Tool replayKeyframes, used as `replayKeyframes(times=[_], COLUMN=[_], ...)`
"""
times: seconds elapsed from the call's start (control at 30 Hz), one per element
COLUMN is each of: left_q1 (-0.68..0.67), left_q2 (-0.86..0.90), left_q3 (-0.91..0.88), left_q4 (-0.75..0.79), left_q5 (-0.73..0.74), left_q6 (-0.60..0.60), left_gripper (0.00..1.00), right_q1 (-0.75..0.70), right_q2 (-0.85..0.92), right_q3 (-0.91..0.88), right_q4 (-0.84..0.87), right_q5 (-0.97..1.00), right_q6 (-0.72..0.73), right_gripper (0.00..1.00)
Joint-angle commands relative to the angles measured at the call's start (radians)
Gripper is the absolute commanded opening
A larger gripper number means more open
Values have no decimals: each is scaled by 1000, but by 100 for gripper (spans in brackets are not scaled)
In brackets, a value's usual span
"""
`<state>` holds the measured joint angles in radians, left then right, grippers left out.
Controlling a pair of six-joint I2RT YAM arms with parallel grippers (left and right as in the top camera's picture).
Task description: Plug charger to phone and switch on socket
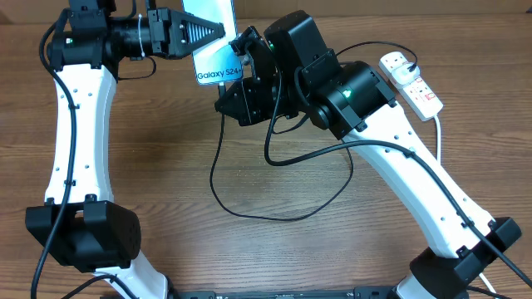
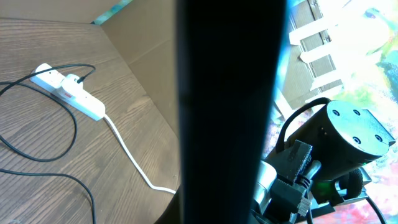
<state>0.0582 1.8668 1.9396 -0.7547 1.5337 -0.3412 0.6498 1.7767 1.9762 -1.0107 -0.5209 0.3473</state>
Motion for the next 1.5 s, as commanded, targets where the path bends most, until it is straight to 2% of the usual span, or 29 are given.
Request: replayKeyframes(times=[0.0,0.5,0.77,1.13,1.17,1.23,1.27,1.47], left_q1=[-21,-30,-34,-35,-34,-34,-32,-15], left_q2=[-3,-3,-3,-3,-3,-3,-3,-3], left_q3=[12,12,12,12,12,12,12,12], left_q4=[0,-1,-87,-110,-110,-109,-109,-122], left_q5=[49,49,49,49,48,48,42,-145], left_q6=[6,39,139,161,161,161,161,154], left_gripper=[4,4,4,4,4,4,4,4], right_q1=[-21,-35,-56,-84,-85,-85,-85,-85], right_q2=[0,-4,-7,-15,-15,-15,-15,-15], right_q3=[7,9,10,21,21,21,21,21], right_q4=[19,18,17,14,13,6,1,-55], right_q5=[24,20,18,4,4,4,4,8], right_q6=[3,-16,-23,-33,-33,-34,-33,-33], right_gripper=[4,4,4,4,9,39,48,65])
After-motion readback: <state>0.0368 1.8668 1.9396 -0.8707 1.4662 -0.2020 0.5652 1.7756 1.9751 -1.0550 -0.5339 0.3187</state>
